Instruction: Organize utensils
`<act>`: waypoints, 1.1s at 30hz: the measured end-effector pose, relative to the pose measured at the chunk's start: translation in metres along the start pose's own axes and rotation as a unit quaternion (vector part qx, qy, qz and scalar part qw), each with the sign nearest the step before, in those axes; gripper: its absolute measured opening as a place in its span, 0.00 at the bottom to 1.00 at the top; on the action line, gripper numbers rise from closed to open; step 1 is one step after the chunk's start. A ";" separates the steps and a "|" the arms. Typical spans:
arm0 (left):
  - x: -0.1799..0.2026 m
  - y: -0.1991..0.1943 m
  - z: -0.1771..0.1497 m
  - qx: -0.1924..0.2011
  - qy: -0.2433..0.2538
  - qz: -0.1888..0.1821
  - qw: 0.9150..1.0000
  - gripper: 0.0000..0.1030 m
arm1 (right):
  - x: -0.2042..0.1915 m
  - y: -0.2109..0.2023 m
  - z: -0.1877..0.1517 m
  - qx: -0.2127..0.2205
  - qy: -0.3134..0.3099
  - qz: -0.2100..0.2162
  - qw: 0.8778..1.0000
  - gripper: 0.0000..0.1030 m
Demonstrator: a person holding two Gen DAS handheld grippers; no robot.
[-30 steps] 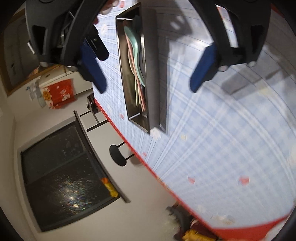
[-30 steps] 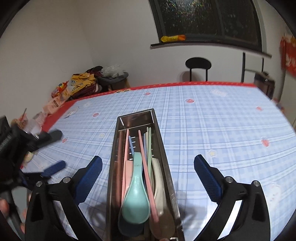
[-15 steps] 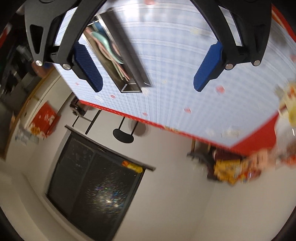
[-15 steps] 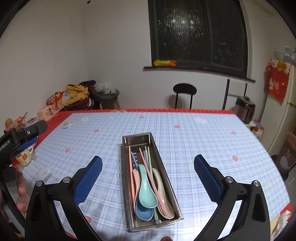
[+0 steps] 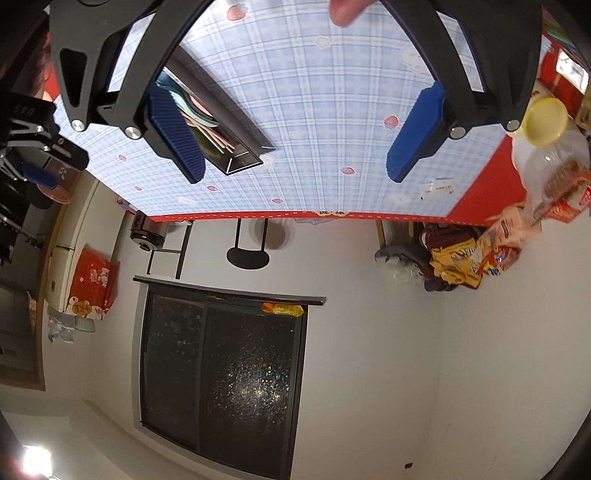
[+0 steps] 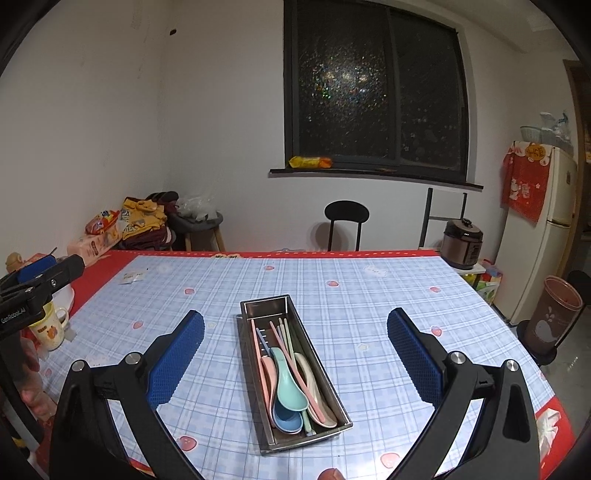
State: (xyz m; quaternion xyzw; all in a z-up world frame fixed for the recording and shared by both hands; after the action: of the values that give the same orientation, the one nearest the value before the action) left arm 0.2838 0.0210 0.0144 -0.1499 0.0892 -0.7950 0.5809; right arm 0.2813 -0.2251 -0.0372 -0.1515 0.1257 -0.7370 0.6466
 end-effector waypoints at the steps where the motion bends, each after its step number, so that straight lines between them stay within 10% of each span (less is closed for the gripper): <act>1: 0.001 0.000 0.000 -0.001 0.003 0.000 1.000 0.94 | 0.001 -0.001 0.000 0.001 0.000 -0.003 1.000 0.94; 33: 0.017 0.018 -0.015 -0.029 0.051 0.018 0.998 0.94 | 0.018 -0.001 -0.008 -0.005 0.006 -0.042 0.999 0.94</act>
State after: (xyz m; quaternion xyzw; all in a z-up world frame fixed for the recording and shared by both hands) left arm 0.2900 -0.0010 -0.0033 -0.1238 0.1443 -0.7883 0.5852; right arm 0.2753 -0.2425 -0.0428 -0.1551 0.1270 -0.7636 0.6138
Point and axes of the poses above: each gripper's, at about its wrist camera, not at the fingertips, and y roughly the way its jaws point, x to its right, z to its top, the point moved 8 cm from there along y, roughly the way its jaws point, and after that the axes turned 12 degrees about -z, right-handed, at the moved point
